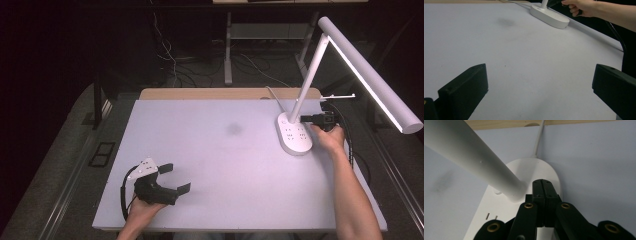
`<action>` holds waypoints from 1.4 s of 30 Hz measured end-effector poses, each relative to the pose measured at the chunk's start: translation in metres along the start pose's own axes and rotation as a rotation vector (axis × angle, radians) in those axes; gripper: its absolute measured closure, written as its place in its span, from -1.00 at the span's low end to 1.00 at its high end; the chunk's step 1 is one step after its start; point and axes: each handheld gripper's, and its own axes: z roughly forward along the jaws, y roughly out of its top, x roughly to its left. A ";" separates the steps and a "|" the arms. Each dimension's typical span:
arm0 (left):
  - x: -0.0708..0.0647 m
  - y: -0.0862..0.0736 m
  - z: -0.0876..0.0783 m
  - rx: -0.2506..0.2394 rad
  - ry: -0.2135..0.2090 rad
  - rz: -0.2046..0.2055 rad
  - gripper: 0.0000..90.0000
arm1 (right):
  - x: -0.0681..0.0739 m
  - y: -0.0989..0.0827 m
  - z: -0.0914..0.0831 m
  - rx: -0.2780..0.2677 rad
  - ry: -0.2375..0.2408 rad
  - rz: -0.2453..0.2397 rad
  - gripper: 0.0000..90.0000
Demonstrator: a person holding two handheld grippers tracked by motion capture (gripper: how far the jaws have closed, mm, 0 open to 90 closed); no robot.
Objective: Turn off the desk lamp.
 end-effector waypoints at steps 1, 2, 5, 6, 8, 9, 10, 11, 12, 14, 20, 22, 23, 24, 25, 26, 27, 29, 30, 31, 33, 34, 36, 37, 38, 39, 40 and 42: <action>0.000 0.000 0.000 0.001 0.001 0.001 -1.00 | 0.000 0.000 0.000 0.000 0.000 0.000 1.00; 0.000 0.000 0.000 0.001 0.002 -0.001 -1.00 | -0.001 0.000 0.000 0.001 0.005 0.005 1.00; 0.000 0.000 0.001 0.004 0.004 -0.003 -1.00 | -0.003 -0.001 0.001 -0.015 0.018 0.039 1.00; 0.000 0.000 0.001 0.005 0.003 -0.002 -1.00 | -0.003 -0.001 0.001 -0.015 0.018 0.039 1.00; 0.000 0.000 0.001 0.006 0.003 0.000 -1.00 | -0.005 -0.001 0.002 -0.023 0.024 0.036 1.00; 0.000 0.000 0.001 0.005 0.004 0.000 -1.00 | -0.006 -0.002 0.002 -0.026 0.028 0.033 1.00; 0.000 -0.001 0.001 0.006 0.004 0.000 -1.00 | -0.007 -0.002 0.002 -0.027 0.032 0.040 1.00; 0.000 -0.001 0.001 0.006 0.005 -0.001 -1.00 | -0.007 -0.002 0.002 -0.029 0.036 0.045 1.00; 0.000 -0.001 0.001 0.006 0.005 -0.001 -1.00 | -0.007 -0.002 0.002 -0.032 0.051 0.049 1.00; 0.000 -0.001 0.001 0.008 0.007 -0.002 -1.00 | -0.004 -0.001 0.003 -0.028 0.050 0.033 1.00; 0.000 -0.001 0.002 0.008 0.006 -0.002 -1.00 | 0.002 0.001 0.006 -0.018 0.021 0.016 1.00; 0.000 -0.001 0.002 0.013 0.004 -0.001 -1.00 | 0.003 0.001 0.006 -0.010 0.018 0.019 1.00; -0.001 -0.001 0.002 0.015 0.003 0.000 -1.00 | 0.004 0.000 0.006 -0.010 0.010 0.017 1.00; -0.001 -0.001 0.002 0.016 0.003 0.002 -1.00 | 0.005 0.000 0.006 -0.008 0.006 0.017 1.00; -0.001 -0.001 0.003 0.016 0.001 0.001 -1.00 | 0.005 0.000 0.006 -0.010 0.006 0.020 1.00; -0.001 -0.001 0.003 0.019 0.000 0.006 -1.00 | 0.005 0.000 0.006 -0.011 0.007 0.018 1.00; -0.001 -0.001 0.003 0.019 -0.001 0.006 -1.00 | 0.005 0.000 0.007 -0.010 0.003 0.012 1.00; -0.001 -0.001 0.003 0.017 0.001 0.000 -1.00 | 0.006 0.001 0.006 -0.006 -0.004 0.000 1.00; 0.000 -0.001 0.003 0.019 0.002 0.001 -1.00 | 0.005 0.001 0.006 -0.003 0.000 0.010 1.00; 0.000 -0.001 0.004 0.018 0.003 -0.002 -1.00 | 0.005 0.001 0.006 -0.006 0.010 0.017 1.00; 0.000 -0.001 0.004 0.019 0.003 -0.001 -1.00 | 0.005 0.002 0.006 -0.015 0.001 0.020 1.00; 0.000 -0.001 0.004 0.019 0.003 0.002 -1.00 | 0.006 0.002 0.006 -0.014 -0.004 0.016 1.00; -0.001 -0.001 0.003 0.017 0.002 0.003 -1.00 | 0.007 0.003 0.007 -0.010 -0.013 0.012 1.00; -0.002 -0.001 0.003 0.016 0.002 0.003 -1.00 | 0.007 0.004 0.006 -0.003 -0.019 -0.001 1.00; -0.002 -0.001 0.002 0.015 0.000 0.005 -1.00 | 0.008 0.004 0.006 0.001 -0.024 -0.006 1.00; -0.002 -0.001 0.002 0.015 -0.001 0.006 -1.00 | 0.008 0.004 0.006 0.003 -0.024 -0.009 1.00; -0.002 -0.001 0.002 0.014 -0.001 0.006 -1.00 | 0.008 0.003 0.006 0.003 -0.023 -0.006 1.00; -0.002 -0.001 0.002 0.012 0.000 0.007 -1.00 | 0.007 0.003 0.006 0.000 -0.018 -0.003 1.00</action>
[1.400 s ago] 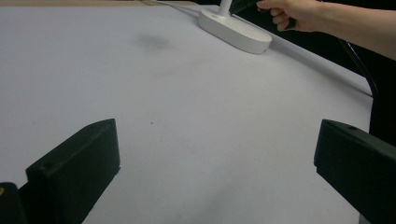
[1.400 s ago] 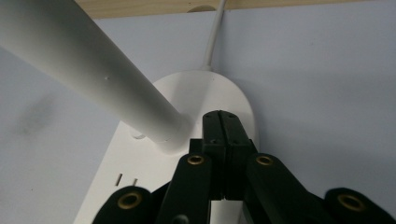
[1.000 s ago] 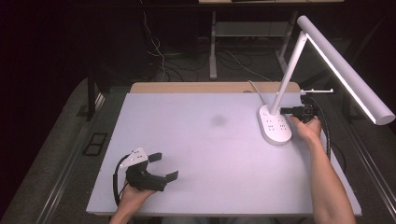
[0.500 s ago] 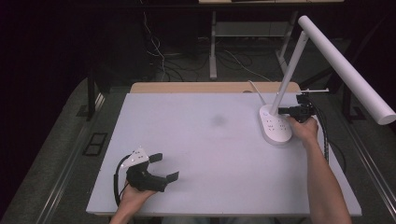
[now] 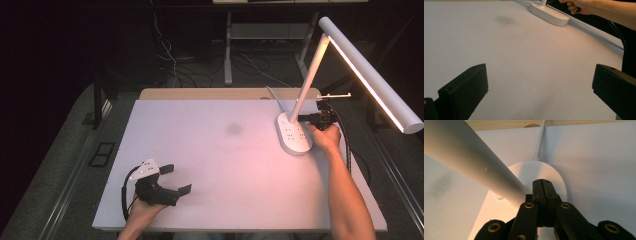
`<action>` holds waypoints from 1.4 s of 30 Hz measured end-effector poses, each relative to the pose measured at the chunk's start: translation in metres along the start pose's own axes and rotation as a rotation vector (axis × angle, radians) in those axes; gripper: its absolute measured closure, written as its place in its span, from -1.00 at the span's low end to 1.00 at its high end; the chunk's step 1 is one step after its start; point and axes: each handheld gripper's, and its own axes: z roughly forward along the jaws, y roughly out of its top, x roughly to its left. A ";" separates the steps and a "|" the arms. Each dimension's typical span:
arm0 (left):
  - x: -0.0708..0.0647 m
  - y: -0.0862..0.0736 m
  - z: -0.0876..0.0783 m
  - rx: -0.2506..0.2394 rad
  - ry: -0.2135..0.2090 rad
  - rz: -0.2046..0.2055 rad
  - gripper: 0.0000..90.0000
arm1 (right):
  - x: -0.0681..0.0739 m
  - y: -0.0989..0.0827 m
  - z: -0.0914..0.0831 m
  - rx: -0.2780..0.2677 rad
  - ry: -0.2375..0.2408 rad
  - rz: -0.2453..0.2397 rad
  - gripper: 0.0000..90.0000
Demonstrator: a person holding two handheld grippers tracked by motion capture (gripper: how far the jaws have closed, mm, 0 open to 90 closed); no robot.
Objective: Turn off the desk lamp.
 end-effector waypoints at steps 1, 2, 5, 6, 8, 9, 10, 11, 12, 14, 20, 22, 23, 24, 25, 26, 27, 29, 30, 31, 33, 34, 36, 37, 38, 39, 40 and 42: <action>0.000 0.000 0.000 -0.001 0.001 0.000 -1.00 | 0.000 0.000 0.000 0.003 0.000 0.004 1.00; 0.000 0.000 0.000 -0.001 0.002 0.000 -1.00 | -0.001 -0.001 0.000 -0.001 0.005 0.009 1.00; 0.000 0.000 -0.001 -0.001 0.002 0.002 -1.00 | 0.001 -0.002 0.000 -0.004 -0.011 -0.009 1.00; -0.001 0.000 -0.001 -0.001 0.003 0.003 -1.00 | 0.001 -0.002 0.000 -0.004 -0.011 -0.009 1.00; -0.001 0.000 -0.001 -0.001 0.003 0.003 -1.00 | -0.001 -0.004 0.001 -0.019 0.006 0.016 1.00; 0.000 0.000 -0.001 0.002 0.003 0.002 -1.00 | -0.002 -0.004 0.000 -0.021 0.011 0.021 1.00; 0.000 0.000 0.000 0.004 0.003 0.004 -1.00 | -0.002 -0.004 0.000 -0.023 0.013 0.022 1.00; 0.000 0.000 0.000 0.005 0.003 0.005 -1.00 | -0.002 -0.004 0.001 -0.022 0.014 0.022 1.00; 0.000 0.000 0.000 0.006 0.004 0.005 -1.00 | -0.002 -0.003 0.001 -0.018 0.015 0.020 1.00; 0.000 0.000 0.000 -0.001 0.006 0.000 -1.00 | -0.003 -0.003 0.001 -0.025 0.026 0.026 1.00; 0.001 0.000 -0.001 0.000 0.009 0.000 -1.00 | -0.003 -0.003 0.001 -0.031 0.026 0.030 1.00; 0.000 0.000 -0.001 0.000 0.009 0.001 -1.00 | -0.002 -0.003 0.000 -0.024 0.021 0.032 1.00; 0.000 0.000 -0.001 -0.001 0.008 0.001 -1.00 | -0.002 -0.003 0.001 -0.026 0.020 0.030 1.00; 0.000 0.000 -0.001 -0.001 0.007 0.001 -1.00 | -0.002 -0.002 0.001 -0.027 0.019 0.029 1.00; 0.000 0.000 -0.001 0.000 0.008 0.002 -1.00 | -0.002 -0.002 0.001 -0.026 0.019 0.029 1.00; 0.000 0.000 -0.001 -0.001 0.008 0.002 -1.00 | -0.002 -0.002 0.001 -0.028 0.020 0.031 1.00; 0.000 0.000 -0.001 -0.001 0.008 0.002 -1.00 | -0.003 -0.003 0.001 -0.032 0.024 0.029 1.00; 0.000 0.000 0.000 0.005 0.009 0.007 -1.00 | -0.003 -0.003 0.001 -0.030 0.027 0.036 1.00; 0.000 0.000 0.000 0.003 0.010 0.003 -1.00 | -0.004 -0.003 0.001 -0.032 0.028 0.036 1.00; 0.000 0.000 0.000 0.003 0.009 0.003 -1.00 | -0.004 -0.003 0.001 -0.034 0.028 0.036 1.00; 0.000 0.000 0.000 0.002 0.008 0.004 -1.00 | -0.004 -0.004 0.001 -0.037 0.027 0.036 1.00; 0.000 0.000 0.000 0.005 0.007 0.007 -1.00 | -0.003 -0.004 0.001 -0.039 0.023 0.034 1.00; -0.001 0.000 0.000 0.004 0.008 0.008 -1.00 | -0.002 -0.005 0.001 -0.038 0.021 0.034 1.00; -0.001 0.000 0.000 0.004 0.007 0.009 -1.00 | -0.002 -0.005 0.001 -0.039 0.020 0.030 1.00; -0.001 0.000 0.000 0.003 0.006 0.010 -1.00 | -0.002 -0.006 0.001 -0.036 0.018 0.029 1.00; -0.001 0.000 0.000 0.001 0.005 0.009 -1.00 | -0.002 -0.006 0.001 -0.037 0.019 0.036 1.00; -0.002 0.000 0.000 0.001 0.004 0.008 -1.00 | -0.003 -0.007 0.002 -0.044 0.023 0.048 1.00; -0.002 0.000 0.000 0.002 0.002 0.012 -1.00 | -0.005 -0.008 0.002 -0.065 0.033 0.059 1.00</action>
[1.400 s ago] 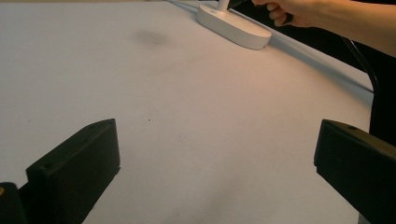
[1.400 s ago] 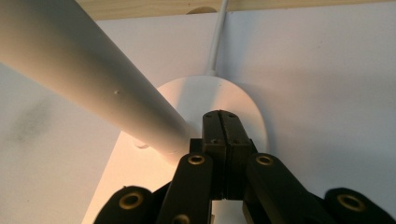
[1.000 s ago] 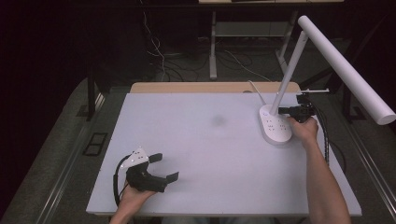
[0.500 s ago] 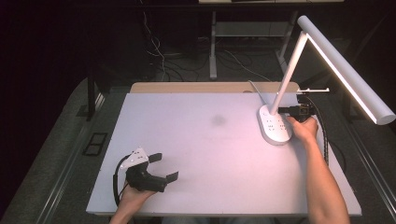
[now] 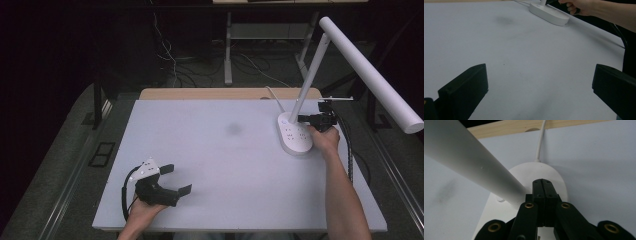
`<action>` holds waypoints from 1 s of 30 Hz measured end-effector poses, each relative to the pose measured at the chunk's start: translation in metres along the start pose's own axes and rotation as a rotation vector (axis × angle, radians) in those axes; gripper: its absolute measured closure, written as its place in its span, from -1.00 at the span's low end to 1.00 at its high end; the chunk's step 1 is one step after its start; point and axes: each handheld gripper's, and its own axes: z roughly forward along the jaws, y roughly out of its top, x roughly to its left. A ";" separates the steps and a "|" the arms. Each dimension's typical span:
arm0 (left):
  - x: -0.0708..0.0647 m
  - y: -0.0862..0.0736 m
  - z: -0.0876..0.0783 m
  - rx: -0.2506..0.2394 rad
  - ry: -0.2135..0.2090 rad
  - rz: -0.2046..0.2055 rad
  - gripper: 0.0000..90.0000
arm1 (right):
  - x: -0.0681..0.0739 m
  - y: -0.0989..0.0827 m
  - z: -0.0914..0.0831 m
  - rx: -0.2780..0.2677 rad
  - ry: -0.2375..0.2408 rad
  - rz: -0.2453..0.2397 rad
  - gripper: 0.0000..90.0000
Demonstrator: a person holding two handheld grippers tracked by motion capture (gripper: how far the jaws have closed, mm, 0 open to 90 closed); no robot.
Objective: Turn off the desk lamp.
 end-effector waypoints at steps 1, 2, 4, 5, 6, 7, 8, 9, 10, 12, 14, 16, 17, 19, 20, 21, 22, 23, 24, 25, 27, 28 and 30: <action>0.000 0.000 0.000 -0.002 0.001 -0.001 -1.00 | -0.001 -0.001 0.000 -0.005 0.006 0.009 1.00; 0.000 0.000 0.000 -0.001 0.001 0.000 -1.00 | -0.001 -0.001 0.000 -0.009 0.007 0.010 1.00; 0.001 0.000 0.000 0.000 0.002 -0.003 -1.00 | 0.000 -0.002 -0.001 -0.009 0.002 0.000 1.00; 0.002 0.000 0.000 0.001 0.004 -0.004 -1.00 | -0.001 -0.001 -0.001 -0.010 0.002 0.000 1.00; 0.002 0.000 0.000 0.000 0.005 -0.006 -1.00 | 0.000 -0.001 -0.003 -0.012 0.006 0.009 1.00; 0.002 0.000 0.000 -0.001 0.005 -0.007 -1.00 | 0.001 0.000 -0.003 -0.005 -0.002 0.008 1.00; 0.002 0.000 0.000 -0.003 0.006 -0.006 -1.00 | 0.000 0.000 -0.003 -0.007 -0.004 -0.006 1.00; 0.002 0.000 -0.001 0.000 0.007 -0.004 -1.00 | 0.001 0.000 -0.004 -0.005 -0.005 -0.012 1.00; 0.001 0.000 0.000 0.001 0.006 -0.002 -1.00 | 0.002 0.000 -0.005 -0.004 -0.004 -0.015 1.00; 0.001 0.000 0.000 0.002 0.005 -0.002 -1.00 | 0.002 0.001 -0.008 -0.013 -0.006 -0.029 1.00; 0.001 0.000 0.000 0.004 0.006 -0.002 -1.00 | 0.003 0.002 -0.012 -0.024 -0.005 -0.050 1.00; 0.001 0.000 0.000 0.005 0.005 0.001 -1.00 | 0.006 0.003 -0.016 -0.030 -0.006 -0.061 1.00; 0.000 0.000 0.000 0.002 0.005 -0.001 -1.00 | 0.007 0.004 -0.020 -0.036 -0.005 -0.069 1.00; 0.000 0.000 0.000 0.000 0.005 0.001 -1.00 | 0.008 0.004 -0.022 -0.036 -0.007 -0.071 1.00; 0.000 0.000 0.000 0.001 0.005 0.003 -1.00 | 0.009 0.005 -0.024 -0.039 -0.010 -0.076 1.00; 0.000 0.000 0.000 0.000 0.005 0.003 -1.00 | 0.009 0.005 -0.026 -0.038 -0.008 -0.079 1.00; 0.000 0.000 0.000 0.000 0.004 0.003 -1.00 | 0.011 0.005 -0.027 -0.038 -0.010 -0.077 1.00; 0.000 0.000 0.000 0.000 0.004 0.003 -1.00 | 0.012 0.005 -0.031 -0.039 -0.010 -0.083 1.00; 0.000 0.000 0.000 -0.001 0.003 0.003 -1.00 | 0.012 0.005 -0.031 -0.039 -0.010 -0.083 1.00; 0.000 0.000 0.000 -0.001 0.002 0.003 -1.00 | 0.013 0.004 -0.033 -0.039 -0.013 -0.090 1.00; -0.001 0.000 0.000 0.000 0.001 0.004 -1.00 | 0.017 0.003 -0.038 -0.041 -0.008 -0.101 1.00; -0.001 0.000 0.000 0.000 0.001 0.005 -1.00 | 0.017 0.003 -0.038 -0.041 -0.008 -0.101 1.00; -0.001 0.001 0.000 -0.003 0.001 0.005 -1.00 | 0.020 0.002 -0.043 -0.044 0.001 -0.098 1.00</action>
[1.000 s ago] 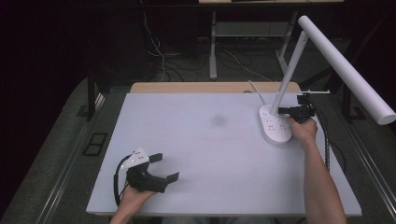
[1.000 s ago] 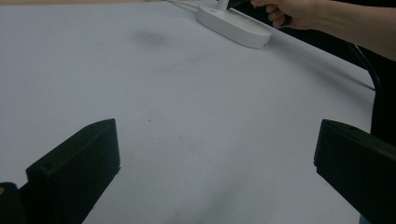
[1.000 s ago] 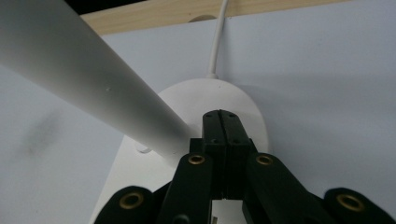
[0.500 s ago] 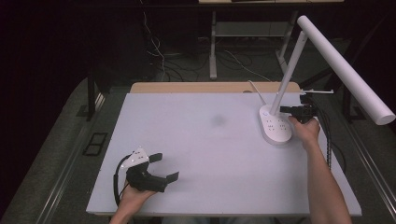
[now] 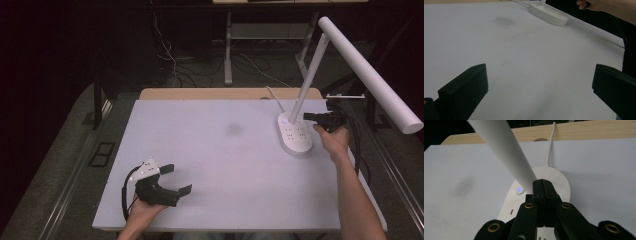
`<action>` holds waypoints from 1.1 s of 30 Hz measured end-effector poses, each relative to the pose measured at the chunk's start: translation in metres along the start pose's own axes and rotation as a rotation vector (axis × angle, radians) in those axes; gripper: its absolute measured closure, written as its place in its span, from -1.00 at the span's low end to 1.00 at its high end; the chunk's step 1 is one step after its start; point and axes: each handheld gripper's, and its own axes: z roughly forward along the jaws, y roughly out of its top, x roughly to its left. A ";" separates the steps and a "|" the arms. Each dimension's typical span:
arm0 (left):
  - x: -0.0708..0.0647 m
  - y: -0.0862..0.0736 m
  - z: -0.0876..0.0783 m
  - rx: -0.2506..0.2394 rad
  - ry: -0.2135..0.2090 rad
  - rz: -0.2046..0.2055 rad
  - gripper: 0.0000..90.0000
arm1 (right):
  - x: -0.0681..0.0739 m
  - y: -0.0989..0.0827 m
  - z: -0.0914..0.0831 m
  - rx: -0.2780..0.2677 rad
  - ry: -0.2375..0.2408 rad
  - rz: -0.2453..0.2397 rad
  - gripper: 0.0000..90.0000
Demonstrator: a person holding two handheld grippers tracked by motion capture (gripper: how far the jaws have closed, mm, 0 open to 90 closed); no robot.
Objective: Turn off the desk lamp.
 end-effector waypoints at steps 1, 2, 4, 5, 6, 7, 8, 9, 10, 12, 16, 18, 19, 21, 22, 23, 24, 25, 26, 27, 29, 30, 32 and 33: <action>0.000 0.000 0.000 -0.001 -0.001 0.000 -1.00 | 0.003 0.000 -0.002 -0.001 0.000 0.008 1.00; 0.000 0.000 0.000 -0.001 -0.001 0.000 -1.00 | 0.004 -0.001 -0.004 0.002 -0.002 -0.001 1.00; 0.000 0.000 0.000 -0.003 -0.001 0.001 -1.00 | 0.007 -0.004 -0.009 -0.001 0.000 -0.001 0.97; 0.000 0.000 0.000 -0.005 -0.001 0.000 -1.00 | 0.010 -0.005 -0.011 0.000 0.000 0.000 0.94; 0.000 0.000 -0.001 -0.007 -0.002 -0.001 -1.00 | 0.012 -0.007 -0.013 0.003 -0.001 -0.008 0.89; 0.000 0.000 -0.001 -0.007 -0.002 -0.002 -1.00 | 0.014 -0.008 -0.015 0.008 0.002 -0.013 0.84; 0.000 0.000 -0.001 -0.008 -0.003 -0.003 -1.00 | 0.015 -0.010 -0.017 0.009 0.002 -0.016 0.80; 0.000 0.000 -0.001 -0.008 -0.004 0.000 -1.00 | 0.017 -0.011 -0.020 0.005 0.003 -0.015 0.77; -0.001 0.000 -0.001 -0.009 -0.004 0.000 -1.00 | 0.019 -0.013 -0.022 0.002 0.004 -0.012 0.73; -0.001 0.000 -0.001 -0.011 -0.006 0.002 -1.00 | 0.022 -0.016 -0.027 -0.002 -0.001 -0.015 0.61; -0.001 0.001 -0.002 -0.014 -0.005 0.003 -1.00 | 0.027 -0.022 -0.037 -0.025 0.012 -0.004 0.35; -0.001 0.001 -0.002 -0.017 -0.004 0.003 -1.00 | 0.029 -0.025 -0.042 -0.032 0.029 0.011 0.20; -0.001 0.001 -0.003 -0.018 -0.003 0.002 -1.00 | 0.031 -0.026 -0.044 -0.034 0.032 0.013 0.09; -0.001 0.001 -0.003 -0.023 -0.003 -0.001 -1.00 | 0.035 -0.029 -0.049 -0.037 0.049 0.013 -0.11; 0.000 0.001 -0.003 -0.023 -0.002 0.000 -1.00 | 0.038 -0.031 -0.051 -0.039 0.049 0.005 -0.22; 0.000 0.001 -0.003 -0.023 -0.003 -0.001 -1.00 | 0.041 -0.033 -0.053 -0.045 0.041 -0.002 -0.31; -0.001 0.001 -0.003 -0.022 -0.003 -0.001 -1.00 | 0.044 -0.035 -0.055 -0.044 0.053 -0.012 -0.43; -0.001 0.001 -0.003 -0.020 -0.002 0.001 -1.00 | 0.048 -0.037 -0.056 -0.042 0.059 -0.014 -0.56; -0.001 0.001 -0.003 -0.018 -0.002 0.002 -1.00 | 0.051 -0.039 -0.057 -0.036 0.066 -0.022 -0.68; -0.002 0.001 -0.002 -0.020 -0.003 0.002 -1.00 | 0.055 -0.041 -0.058 -0.033 0.078 -0.031 -0.76; -0.003 0.001 -0.002 -0.021 -0.004 0.003 -1.00 | 0.062 -0.046 -0.062 -0.027 0.084 -0.046 -0.83; -0.003 0.001 -0.002 -0.020 -0.005 0.004 -1.00 | 0.066 -0.049 -0.063 -0.032 0.091 -0.060 -0.99; -0.003 0.001 -0.002 -0.018 -0.009 0.005 -1.00 | 0.072 -0.056 -0.066 -0.058 0.124 -0.084 -0.99; -0.003 0.001 -0.002 -0.016 -0.010 0.007 -1.00 | 0.075 -0.059 -0.068 -0.055 0.142 -0.077 -0.99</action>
